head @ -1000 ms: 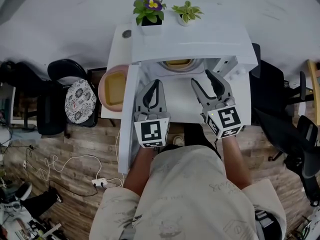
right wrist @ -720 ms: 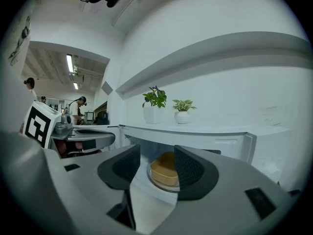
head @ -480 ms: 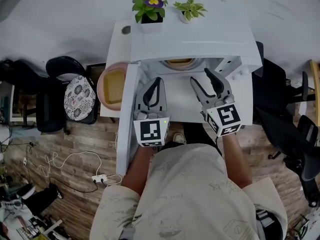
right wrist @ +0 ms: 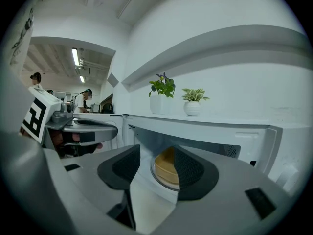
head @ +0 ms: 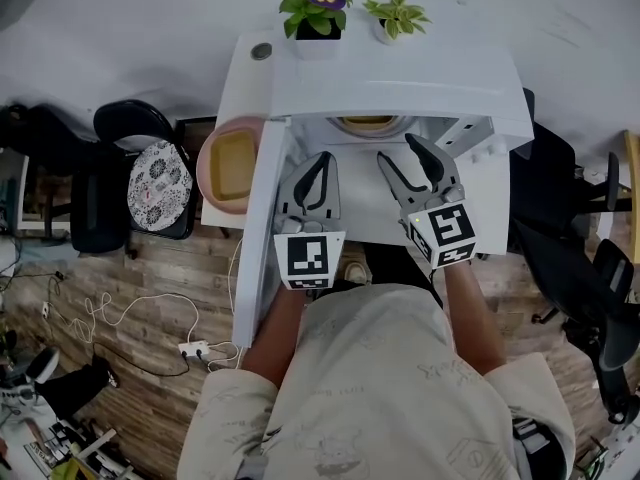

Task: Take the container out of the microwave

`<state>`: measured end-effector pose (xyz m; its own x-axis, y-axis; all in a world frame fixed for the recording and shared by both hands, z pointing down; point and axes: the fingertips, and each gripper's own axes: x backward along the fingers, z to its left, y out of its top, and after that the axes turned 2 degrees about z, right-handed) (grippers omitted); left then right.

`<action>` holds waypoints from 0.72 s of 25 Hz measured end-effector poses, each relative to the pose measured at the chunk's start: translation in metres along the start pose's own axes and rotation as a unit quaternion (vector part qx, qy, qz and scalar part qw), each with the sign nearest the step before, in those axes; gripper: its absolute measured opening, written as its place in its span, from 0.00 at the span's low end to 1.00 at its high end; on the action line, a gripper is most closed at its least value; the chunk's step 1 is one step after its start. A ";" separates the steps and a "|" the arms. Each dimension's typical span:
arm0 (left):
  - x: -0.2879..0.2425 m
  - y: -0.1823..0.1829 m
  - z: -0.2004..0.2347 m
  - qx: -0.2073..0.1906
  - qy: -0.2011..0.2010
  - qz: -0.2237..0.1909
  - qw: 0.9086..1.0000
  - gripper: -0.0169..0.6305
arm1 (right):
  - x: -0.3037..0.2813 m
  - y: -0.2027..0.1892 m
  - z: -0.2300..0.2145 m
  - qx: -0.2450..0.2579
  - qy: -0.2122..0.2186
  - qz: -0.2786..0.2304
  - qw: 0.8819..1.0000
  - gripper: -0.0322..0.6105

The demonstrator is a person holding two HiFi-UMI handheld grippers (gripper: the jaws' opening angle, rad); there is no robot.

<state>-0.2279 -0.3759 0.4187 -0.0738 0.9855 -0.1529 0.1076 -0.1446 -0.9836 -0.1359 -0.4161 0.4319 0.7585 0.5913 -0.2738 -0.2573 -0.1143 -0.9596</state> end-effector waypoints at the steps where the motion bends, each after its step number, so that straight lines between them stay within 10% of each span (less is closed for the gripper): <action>1: 0.001 0.003 -0.001 -0.002 -0.001 -0.003 1.000 0.04 | -0.002 -0.002 0.000 0.003 0.001 0.003 1.000 0.39; 18: 0.002 0.000 0.005 -0.004 0.016 -0.006 1.000 0.04 | -0.042 -0.024 0.005 0.056 0.028 0.051 0.997 0.39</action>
<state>-0.2329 -0.3741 0.4178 -0.0425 0.9896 -0.1373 0.1145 -0.1317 -0.9847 -0.1642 -0.4339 0.4668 0.7565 0.5351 -0.3760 -0.3979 -0.0798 -0.9140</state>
